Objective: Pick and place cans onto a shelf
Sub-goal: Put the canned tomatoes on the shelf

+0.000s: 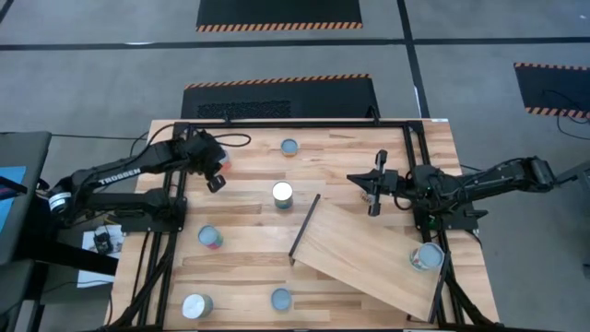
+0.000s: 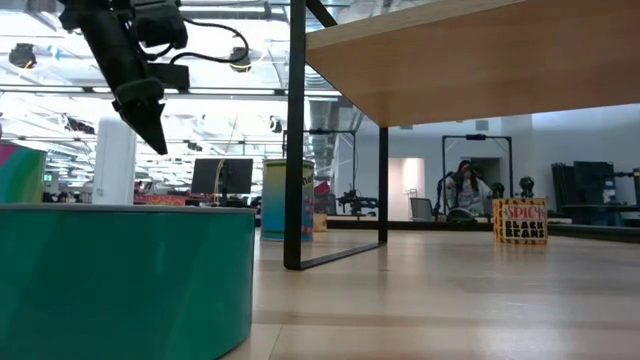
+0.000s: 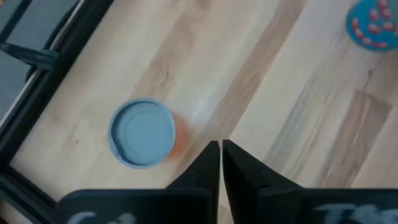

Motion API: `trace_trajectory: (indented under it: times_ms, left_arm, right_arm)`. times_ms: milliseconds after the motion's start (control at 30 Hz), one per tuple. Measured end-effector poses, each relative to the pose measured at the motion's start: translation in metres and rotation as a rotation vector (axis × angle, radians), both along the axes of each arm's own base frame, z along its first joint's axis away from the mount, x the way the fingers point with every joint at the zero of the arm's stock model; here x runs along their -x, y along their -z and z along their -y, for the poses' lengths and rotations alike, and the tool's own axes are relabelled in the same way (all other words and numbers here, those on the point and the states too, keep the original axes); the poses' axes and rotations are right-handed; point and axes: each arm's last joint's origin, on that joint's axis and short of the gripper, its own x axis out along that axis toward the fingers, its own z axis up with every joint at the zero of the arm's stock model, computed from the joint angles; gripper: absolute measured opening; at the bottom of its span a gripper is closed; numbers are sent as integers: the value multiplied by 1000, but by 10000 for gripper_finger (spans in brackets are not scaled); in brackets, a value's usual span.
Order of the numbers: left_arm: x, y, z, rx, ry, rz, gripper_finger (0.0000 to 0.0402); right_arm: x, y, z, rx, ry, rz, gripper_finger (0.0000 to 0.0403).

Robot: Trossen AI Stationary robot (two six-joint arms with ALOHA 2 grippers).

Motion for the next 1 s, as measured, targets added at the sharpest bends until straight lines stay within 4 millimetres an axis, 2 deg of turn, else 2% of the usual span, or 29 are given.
trace_trajectory:
  times_ms: [300,600,833,1000]
  left_arm:
    - [0,1,-3,12,-44,13,53]
    - [4,-2,-1,47,-55,-32,68]
    - [4,-35,-3,32,-47,-3,40]
    - [4,-34,-11,151,-53,-82,5]
  right_arm:
    - [0,0,0,-10,1,1,11]
    - [0,-1,0,15,4,6,7]
    - [0,-1,0,3,2,6,9]
    - [0,-1,0,10,0,4,5]
